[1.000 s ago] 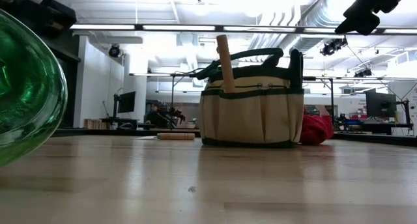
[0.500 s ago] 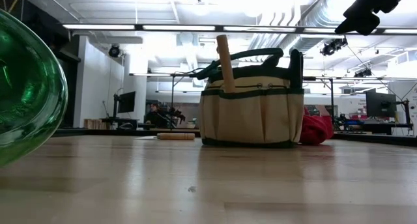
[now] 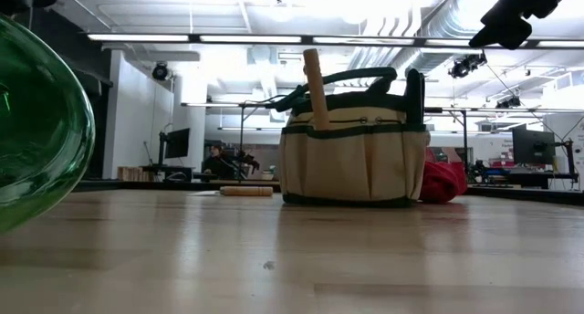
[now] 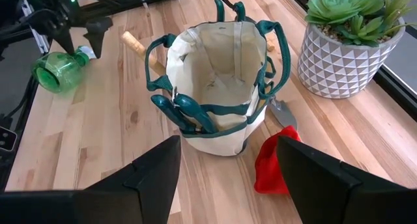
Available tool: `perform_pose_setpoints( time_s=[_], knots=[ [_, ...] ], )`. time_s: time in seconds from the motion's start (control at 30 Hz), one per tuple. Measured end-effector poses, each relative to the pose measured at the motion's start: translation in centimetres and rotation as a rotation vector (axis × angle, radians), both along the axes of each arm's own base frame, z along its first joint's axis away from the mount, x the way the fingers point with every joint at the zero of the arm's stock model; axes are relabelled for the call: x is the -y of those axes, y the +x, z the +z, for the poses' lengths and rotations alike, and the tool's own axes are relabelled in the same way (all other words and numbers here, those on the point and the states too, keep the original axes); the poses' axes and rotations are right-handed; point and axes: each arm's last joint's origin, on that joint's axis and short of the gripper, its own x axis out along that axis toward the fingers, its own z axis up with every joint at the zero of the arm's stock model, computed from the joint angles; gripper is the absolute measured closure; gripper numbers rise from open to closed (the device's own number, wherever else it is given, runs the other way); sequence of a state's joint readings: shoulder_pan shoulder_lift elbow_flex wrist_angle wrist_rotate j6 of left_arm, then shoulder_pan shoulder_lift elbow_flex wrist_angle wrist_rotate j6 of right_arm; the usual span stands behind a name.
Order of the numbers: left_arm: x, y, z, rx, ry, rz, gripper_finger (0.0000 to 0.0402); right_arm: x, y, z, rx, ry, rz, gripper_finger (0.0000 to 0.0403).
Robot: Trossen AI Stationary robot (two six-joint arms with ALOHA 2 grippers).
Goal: Pick & Place Garden tools in Gardening bag
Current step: Put the green spray bottle into the brown gardening bag
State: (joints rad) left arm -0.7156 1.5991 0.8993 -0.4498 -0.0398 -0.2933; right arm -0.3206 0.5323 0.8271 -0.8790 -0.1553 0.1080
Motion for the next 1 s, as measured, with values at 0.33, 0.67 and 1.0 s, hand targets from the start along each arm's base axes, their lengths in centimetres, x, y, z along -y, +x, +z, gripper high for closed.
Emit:
perform_pose_setpoints(
  time_s=[0.33,0.67,1.0],
  knots=[
    [0.7,0.6,-1.6,-0.009,0.007,-0.005,0.0061,0.0,0.0,0.0,0.000,0.000,0.000,0.0159],
    [0.7,0.6,-2.0,-0.013,0.026,0.000,0.0131,0.0,0.0,0.0,0.000,0.000,0.000,0.0159],
    [0.5,0.4,-1.7,-0.033,0.020,-0.007,0.0264,0.0,0.0,0.0,0.000,0.000,0.000,0.0159]
  ],
)
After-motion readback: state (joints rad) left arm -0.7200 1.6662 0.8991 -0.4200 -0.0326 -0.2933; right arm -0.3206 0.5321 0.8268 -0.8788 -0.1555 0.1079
